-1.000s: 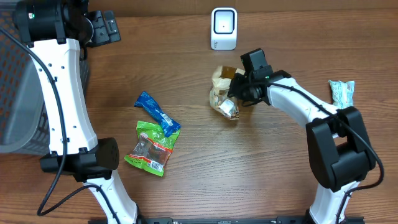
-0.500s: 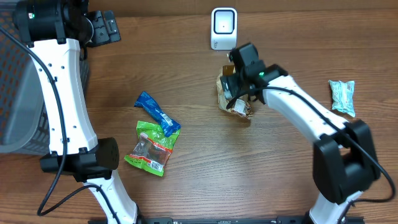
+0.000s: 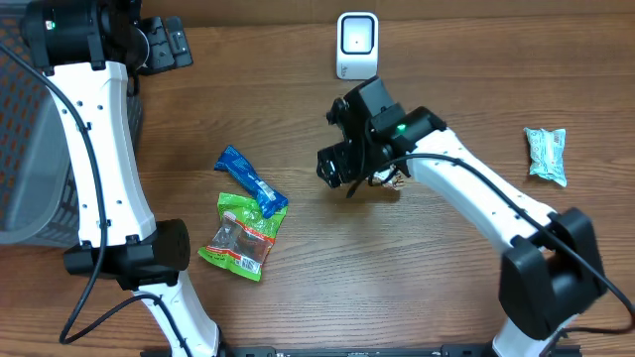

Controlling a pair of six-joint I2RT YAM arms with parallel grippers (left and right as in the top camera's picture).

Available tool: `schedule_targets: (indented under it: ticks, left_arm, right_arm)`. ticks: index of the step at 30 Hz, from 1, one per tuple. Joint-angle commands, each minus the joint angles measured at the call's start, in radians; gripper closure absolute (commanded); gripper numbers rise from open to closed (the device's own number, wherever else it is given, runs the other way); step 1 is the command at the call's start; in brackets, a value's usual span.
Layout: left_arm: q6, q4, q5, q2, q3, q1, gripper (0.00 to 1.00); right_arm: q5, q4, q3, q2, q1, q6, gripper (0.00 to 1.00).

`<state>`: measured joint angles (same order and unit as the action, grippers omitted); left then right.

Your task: Scan the item barcode

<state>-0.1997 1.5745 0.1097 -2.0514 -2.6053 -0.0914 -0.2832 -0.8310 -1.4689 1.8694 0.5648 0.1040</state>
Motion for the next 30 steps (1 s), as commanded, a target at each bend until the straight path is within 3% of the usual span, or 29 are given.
schedule_targets:
  ticks: [1, 13, 20, 22, 27, 30]
  left_arm:
    - [0.013, -0.002, 0.004, 0.024, -0.010, 0.007, 0.00]
    - [0.013, -0.002, 0.004, 0.024, -0.010, 0.006, 0.00]
    - [0.013, -0.002, 0.004, 0.024, -0.010, 0.006, 0.00]
    - [0.013, -0.002, 0.004, 0.024, -0.010, 0.006, 0.00]
    - [0.013, -0.002, 0.004, 0.024, -0.010, 0.006, 0.00]
    - [0.013, -0.002, 0.004, 0.024, -0.010, 0.006, 0.00]
  right_arm:
    - [0.050, -0.011, 0.027, 0.053, -0.016, -0.006, 0.16]
    - [0.733, -0.107, 0.030, 0.058, -0.044, -0.075, 0.22]
    - [0.821, -0.044, 0.030, 0.058, -0.175, -0.008, 0.22]
    - [0.634, -0.022, 0.023, 0.055, -0.259, 0.031, 0.22]
    - [-0.061, -0.008, 0.002, 0.019, -0.389, 0.148, 0.31]
    - [-0.216, 0.012, 0.002, 0.010, -0.402, 0.314, 0.30]
